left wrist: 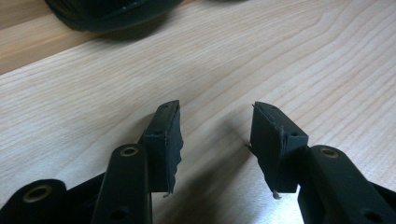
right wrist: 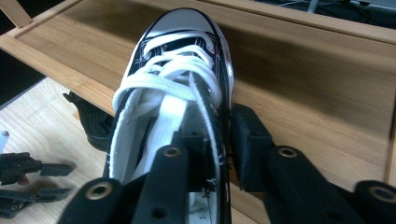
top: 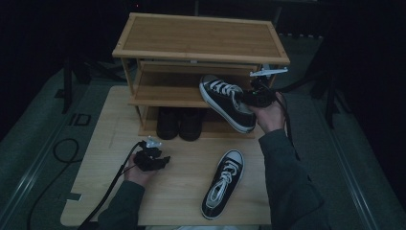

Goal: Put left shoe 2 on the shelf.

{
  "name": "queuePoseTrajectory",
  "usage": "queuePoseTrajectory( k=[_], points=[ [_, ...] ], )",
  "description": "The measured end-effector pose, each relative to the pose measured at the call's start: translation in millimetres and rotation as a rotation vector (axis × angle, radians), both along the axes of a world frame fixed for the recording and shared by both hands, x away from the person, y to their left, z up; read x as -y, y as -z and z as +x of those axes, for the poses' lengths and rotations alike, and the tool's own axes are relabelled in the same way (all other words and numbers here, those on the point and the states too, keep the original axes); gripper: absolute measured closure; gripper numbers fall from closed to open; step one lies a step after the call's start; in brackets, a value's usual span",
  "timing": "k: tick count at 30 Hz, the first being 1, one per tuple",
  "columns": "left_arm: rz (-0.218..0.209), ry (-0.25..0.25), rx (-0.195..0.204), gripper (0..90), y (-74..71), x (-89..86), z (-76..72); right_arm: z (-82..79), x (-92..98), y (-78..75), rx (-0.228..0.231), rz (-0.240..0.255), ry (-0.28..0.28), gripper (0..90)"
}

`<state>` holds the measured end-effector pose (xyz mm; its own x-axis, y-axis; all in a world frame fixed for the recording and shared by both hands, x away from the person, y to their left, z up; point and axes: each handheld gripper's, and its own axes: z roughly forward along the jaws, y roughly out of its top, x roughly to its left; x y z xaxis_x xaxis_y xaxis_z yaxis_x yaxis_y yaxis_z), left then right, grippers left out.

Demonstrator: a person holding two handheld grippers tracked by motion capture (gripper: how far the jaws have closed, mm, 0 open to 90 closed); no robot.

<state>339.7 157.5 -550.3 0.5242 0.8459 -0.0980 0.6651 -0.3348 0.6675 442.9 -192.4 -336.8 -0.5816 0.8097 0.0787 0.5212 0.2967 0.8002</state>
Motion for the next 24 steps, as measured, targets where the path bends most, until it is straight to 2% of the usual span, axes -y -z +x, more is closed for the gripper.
queuePoseTrajectory(
  k=[5, 6, 12, 22, 24],
  points=[
    [0.009, 0.034, 0.004, 53.6, -2.0, 11.2, -2.9, -2.0, 2.2, -2.5, 0.011, -0.002, -0.003, 67.5],
    [0.001, 0.044, 0.008, 53.6, -3.4, 15.9, -4.6, -2.0, 2.2, -2.5, 0.011, -0.002, -0.003, 67.5],
    [0.014, 0.117, 0.038, 53.7, -13.2, 34.1, -10.5, -5.6, 6.9, -7.7, 0.029, 0.02, -0.003, 63.7],
    [-0.027, 0.17, 0.089, 54.7, -32.6, 53.6, -11.5, -9.7, 8.4, -13.2, 0.044, 0.018, -0.029, 62.2],
    [-0.024, 0.183, 0.094, 54.9, -34.9, 58.9, -9.5, -10.3, 8.6, -14.5, 0.042, 0.021, -0.031, 61.5]
  ],
)
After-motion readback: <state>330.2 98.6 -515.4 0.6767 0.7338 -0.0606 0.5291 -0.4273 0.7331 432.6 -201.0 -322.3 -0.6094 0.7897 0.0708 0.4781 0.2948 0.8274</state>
